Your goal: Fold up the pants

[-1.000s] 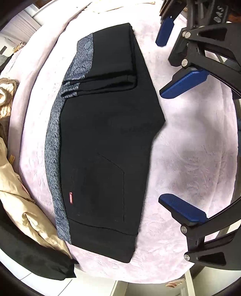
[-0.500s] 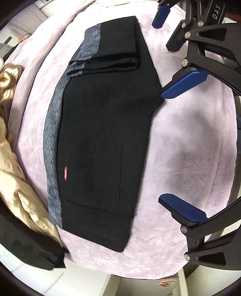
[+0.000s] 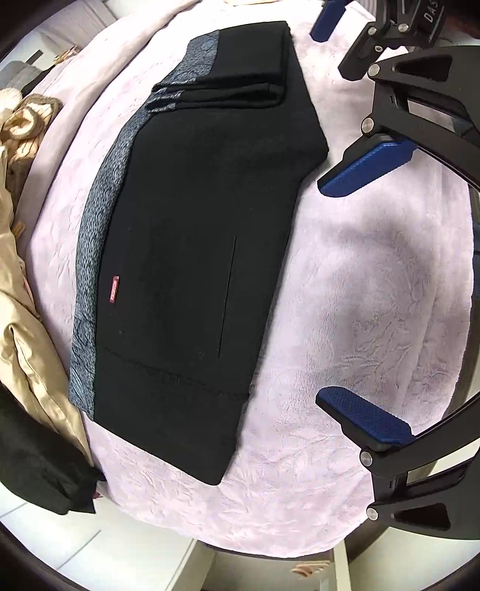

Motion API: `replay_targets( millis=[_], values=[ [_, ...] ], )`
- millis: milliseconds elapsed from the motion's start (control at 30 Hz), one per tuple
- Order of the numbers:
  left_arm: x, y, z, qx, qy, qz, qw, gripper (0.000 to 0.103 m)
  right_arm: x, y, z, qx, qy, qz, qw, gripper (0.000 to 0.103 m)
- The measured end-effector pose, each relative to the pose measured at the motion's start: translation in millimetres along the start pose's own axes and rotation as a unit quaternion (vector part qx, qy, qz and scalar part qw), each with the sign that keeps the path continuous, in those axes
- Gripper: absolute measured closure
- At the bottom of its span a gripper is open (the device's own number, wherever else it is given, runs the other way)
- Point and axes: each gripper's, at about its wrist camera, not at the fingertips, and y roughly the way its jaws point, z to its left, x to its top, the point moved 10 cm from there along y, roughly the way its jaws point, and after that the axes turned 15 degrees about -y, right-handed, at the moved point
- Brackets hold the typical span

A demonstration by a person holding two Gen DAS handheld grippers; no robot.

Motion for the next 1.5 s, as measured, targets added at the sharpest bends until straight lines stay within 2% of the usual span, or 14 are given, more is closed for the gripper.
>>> replay_targets(
  millis=[433, 733, 933, 1100, 1167, 1300, 1500],
  values=[
    [34.6, 7.8, 34.7, -0.032, -0.071, 0.001, 0.9969, 0.000, 17.6, 12.2, -4.1, -0.014, -0.011, 0.020, 1.000, 0.017],
    [56.8, 16.7, 63.0, -0.046, -0.108, 0.003, 0.9931, 0.000, 41.3, 27.5, 12.8, -0.012, -0.034, 0.030, 0.999, 0.017],
    [70.7, 23.3, 85.6, -0.058, -0.130, 0.001, 0.9898, 0.000, 70.8, 37.6, 35.8, -0.002, -0.058, 0.021, 0.998, 0.017],
    [83.9, 20.5, 105.9, -0.090, -0.141, -0.019, 0.9858, 0.000, 99.0, 47.0, 53.9, 0.024, -0.067, 0.001, 0.997, 0.017],
    [90.8, 18.3, 114.7, -0.119, -0.155, -0.028, 0.9804, 0.000, 110.0, 52.3, 60.9, 0.049, -0.067, -0.014, 0.996, 0.017],
    [93.3, 21.0, 129.8, -0.188, -0.185, -0.022, 0.9644, 0.000, 121.9, 66.7, 75.1, 0.119, -0.057, -0.034, 0.991, 0.017],
    [88.7, 27.6, 131.0, -0.268, -0.212, -0.006, 0.9398, 0.000, 124.4, 83.6, 83.0, 0.133, -0.064, -0.037, 0.988, 0.017]
  ],
)
